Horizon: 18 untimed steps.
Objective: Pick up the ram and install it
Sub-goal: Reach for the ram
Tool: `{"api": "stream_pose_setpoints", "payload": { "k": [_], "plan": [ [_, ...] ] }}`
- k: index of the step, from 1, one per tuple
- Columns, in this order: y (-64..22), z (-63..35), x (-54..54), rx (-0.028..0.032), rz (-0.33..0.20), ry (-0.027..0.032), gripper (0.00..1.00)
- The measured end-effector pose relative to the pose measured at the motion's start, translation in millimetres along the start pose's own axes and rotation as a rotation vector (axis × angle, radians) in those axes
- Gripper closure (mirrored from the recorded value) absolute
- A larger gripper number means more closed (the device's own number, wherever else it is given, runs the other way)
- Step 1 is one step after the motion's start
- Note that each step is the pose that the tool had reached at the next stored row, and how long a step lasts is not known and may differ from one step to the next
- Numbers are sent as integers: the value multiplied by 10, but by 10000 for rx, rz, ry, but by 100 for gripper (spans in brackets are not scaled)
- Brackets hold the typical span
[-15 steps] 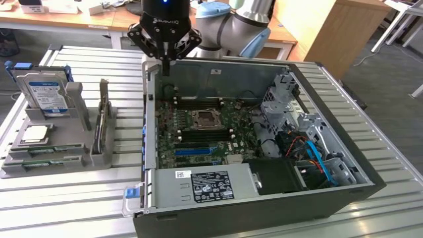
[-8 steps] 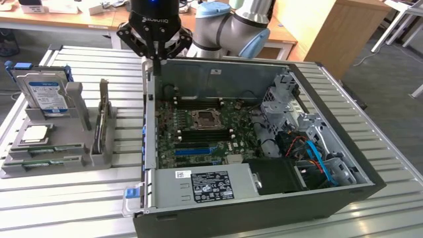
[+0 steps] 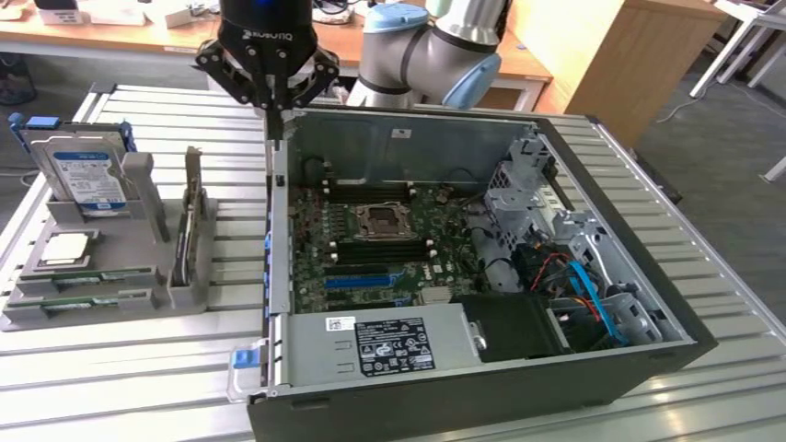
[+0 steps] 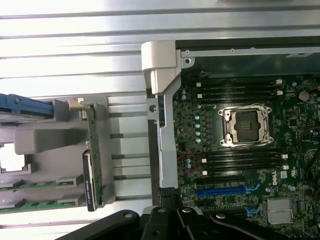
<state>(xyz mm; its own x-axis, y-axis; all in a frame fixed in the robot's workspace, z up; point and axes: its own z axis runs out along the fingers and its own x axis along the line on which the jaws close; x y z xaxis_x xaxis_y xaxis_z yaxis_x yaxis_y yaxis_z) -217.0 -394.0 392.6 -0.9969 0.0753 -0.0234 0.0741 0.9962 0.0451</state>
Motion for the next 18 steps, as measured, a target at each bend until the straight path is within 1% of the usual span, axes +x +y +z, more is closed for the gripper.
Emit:
{"api": "stream_pose_setpoints", "payload": {
  "k": [18],
  "plan": [
    [-12,-7,390,1,0,0,89]
  ]
}}
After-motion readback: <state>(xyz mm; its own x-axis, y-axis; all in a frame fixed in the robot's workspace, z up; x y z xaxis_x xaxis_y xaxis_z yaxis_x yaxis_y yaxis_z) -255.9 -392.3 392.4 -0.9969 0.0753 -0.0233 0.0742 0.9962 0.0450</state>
